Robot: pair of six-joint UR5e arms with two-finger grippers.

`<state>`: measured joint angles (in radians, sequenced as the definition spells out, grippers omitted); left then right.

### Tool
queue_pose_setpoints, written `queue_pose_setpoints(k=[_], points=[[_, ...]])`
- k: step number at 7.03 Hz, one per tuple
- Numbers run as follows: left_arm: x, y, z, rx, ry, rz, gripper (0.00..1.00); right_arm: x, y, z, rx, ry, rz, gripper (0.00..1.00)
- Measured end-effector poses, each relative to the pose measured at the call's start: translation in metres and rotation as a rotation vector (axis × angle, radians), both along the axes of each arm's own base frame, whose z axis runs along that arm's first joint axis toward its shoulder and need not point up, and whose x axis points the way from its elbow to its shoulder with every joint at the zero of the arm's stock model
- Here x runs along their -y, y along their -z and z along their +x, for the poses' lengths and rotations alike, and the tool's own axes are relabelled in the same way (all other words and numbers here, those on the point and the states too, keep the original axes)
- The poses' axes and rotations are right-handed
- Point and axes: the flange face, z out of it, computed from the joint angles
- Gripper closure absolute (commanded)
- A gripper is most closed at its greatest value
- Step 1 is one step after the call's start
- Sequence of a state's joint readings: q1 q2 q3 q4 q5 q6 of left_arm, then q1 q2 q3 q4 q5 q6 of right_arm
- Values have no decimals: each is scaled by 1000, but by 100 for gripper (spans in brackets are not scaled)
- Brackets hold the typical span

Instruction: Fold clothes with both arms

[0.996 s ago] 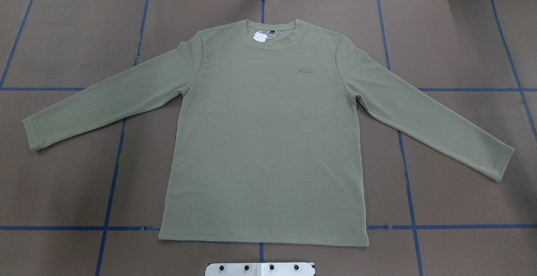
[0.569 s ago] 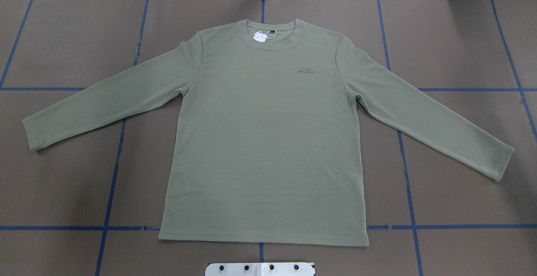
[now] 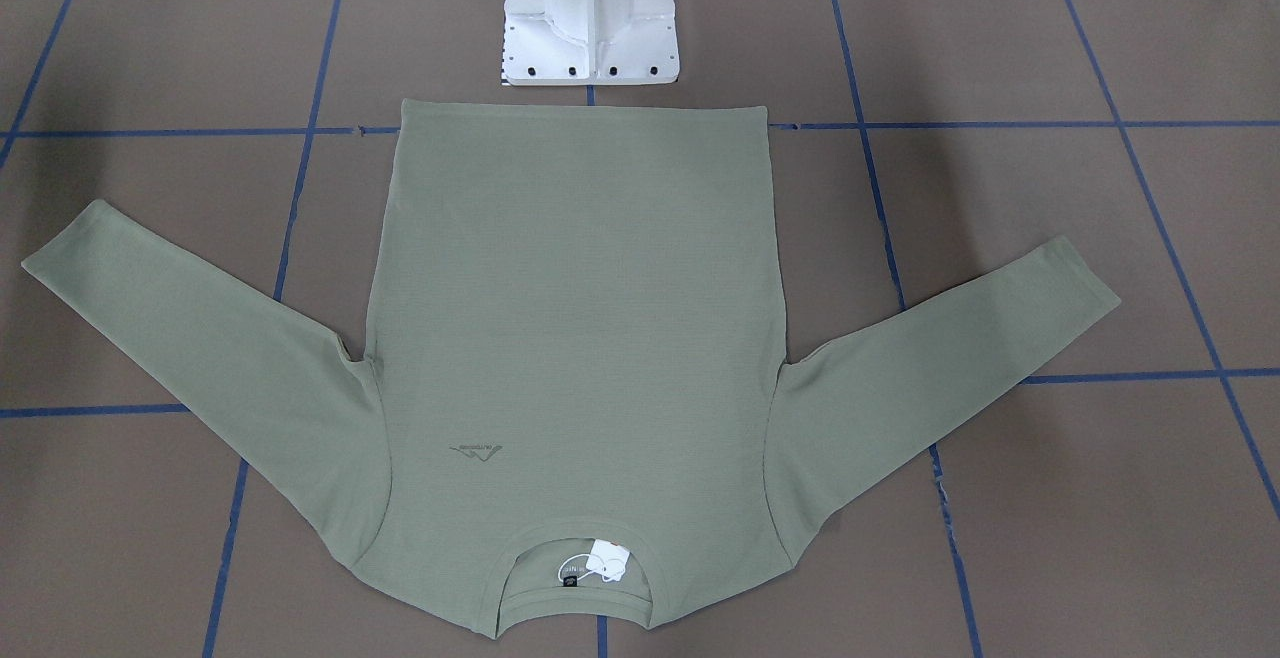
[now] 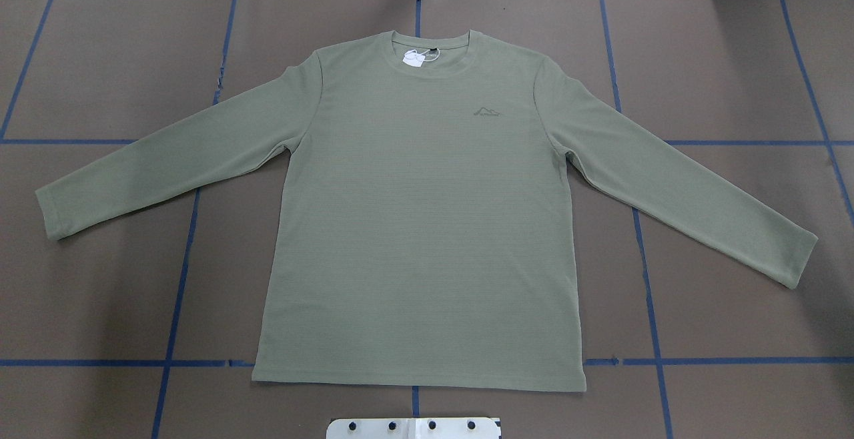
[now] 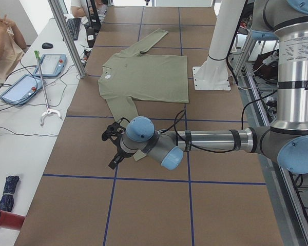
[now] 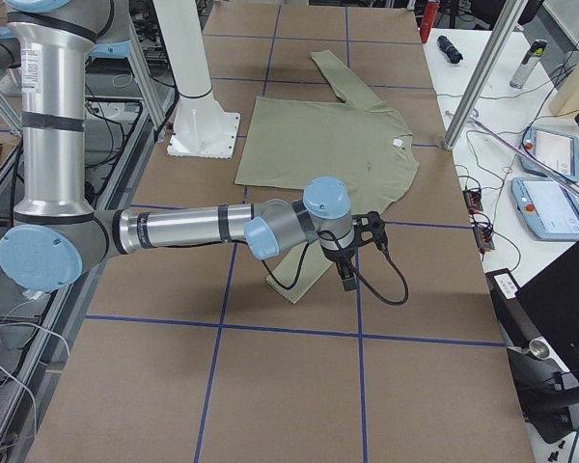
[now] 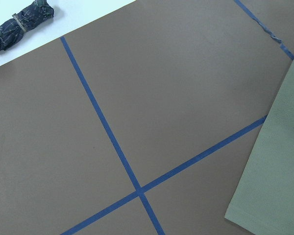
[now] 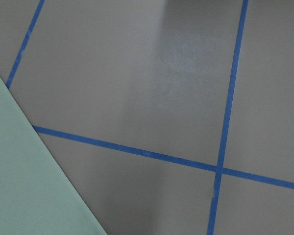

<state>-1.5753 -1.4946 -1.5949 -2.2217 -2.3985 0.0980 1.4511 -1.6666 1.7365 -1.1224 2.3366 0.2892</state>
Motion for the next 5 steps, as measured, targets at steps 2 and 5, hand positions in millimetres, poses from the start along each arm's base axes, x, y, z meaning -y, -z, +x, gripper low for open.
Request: queue_pose_setpoints(k=[2,5], points=[[0,1,0,0,-1,6,0,-32,-40,-47,85,-158,-56,21],[0,1,0,0,-1,7,0,-107,-90,-105,118,-249,-145,30]])
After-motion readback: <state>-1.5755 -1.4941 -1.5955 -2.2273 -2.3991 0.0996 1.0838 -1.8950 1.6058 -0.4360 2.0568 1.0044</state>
